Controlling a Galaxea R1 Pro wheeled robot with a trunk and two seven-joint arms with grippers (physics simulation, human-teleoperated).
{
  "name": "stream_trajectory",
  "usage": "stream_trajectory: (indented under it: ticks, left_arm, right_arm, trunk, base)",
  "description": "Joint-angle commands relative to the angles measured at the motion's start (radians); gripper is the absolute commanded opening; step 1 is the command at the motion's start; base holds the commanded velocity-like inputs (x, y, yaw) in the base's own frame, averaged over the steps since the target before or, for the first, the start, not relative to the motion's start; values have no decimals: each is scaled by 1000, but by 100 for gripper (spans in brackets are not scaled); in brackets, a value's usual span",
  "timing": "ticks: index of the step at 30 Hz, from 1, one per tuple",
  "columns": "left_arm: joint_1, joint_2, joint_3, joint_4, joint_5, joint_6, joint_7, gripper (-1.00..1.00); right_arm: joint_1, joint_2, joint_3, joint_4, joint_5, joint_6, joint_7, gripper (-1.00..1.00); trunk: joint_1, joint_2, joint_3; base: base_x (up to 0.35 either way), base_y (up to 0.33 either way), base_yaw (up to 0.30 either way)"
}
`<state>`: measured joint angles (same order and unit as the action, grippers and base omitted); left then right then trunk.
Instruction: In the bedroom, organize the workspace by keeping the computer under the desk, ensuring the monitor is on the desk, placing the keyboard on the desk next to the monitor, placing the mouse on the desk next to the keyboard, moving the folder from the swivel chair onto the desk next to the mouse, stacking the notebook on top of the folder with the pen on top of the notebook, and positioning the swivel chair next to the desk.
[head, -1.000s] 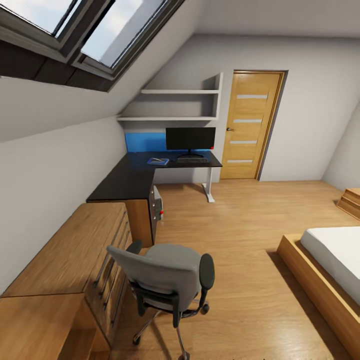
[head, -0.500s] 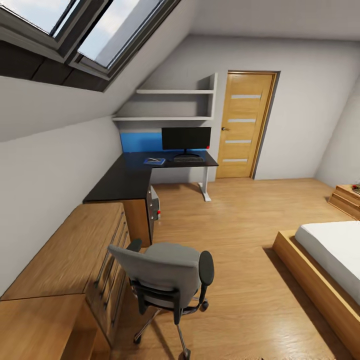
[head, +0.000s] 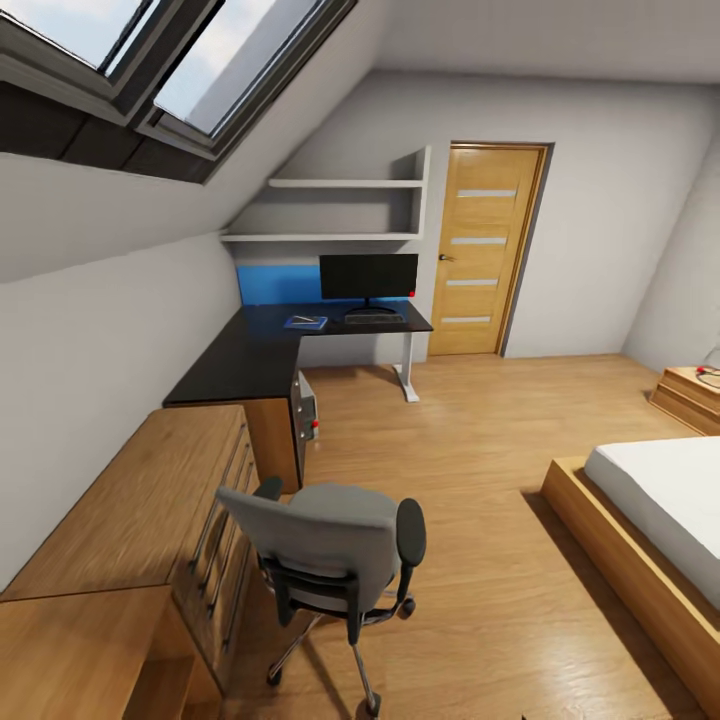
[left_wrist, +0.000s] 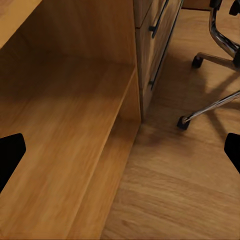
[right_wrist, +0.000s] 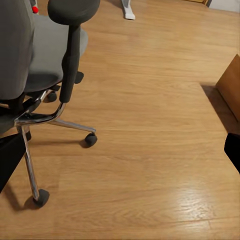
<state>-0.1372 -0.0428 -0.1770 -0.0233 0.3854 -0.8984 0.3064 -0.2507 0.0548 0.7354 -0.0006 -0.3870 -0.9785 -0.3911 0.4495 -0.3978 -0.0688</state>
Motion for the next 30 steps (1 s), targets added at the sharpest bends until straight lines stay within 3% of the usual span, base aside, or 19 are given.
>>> stream_trajectory:
  ticks: [1,17,30]
  left_arm:
    - [-1,0,-9,0,4,-2,6,100]
    - [-1,-1,-11,0,4,-1,9,100]
    - [-1,-2,-9,-1,5,-4,11,100]
  right_arm:
    - [-1,0,9,1,-4,-2,-6,100]
    - [-1,0,8,1,-7,-2,-6,100]
    - [-1,-1,7,1,-7,0,-6,100]
  trunk:
    - [1,-2,-2]
    - [1,-2,-2]
    - [50,-93,-43]
  base:
    - [-26,16,-2]
    - [-3,2,0]
    - [0,0,0]
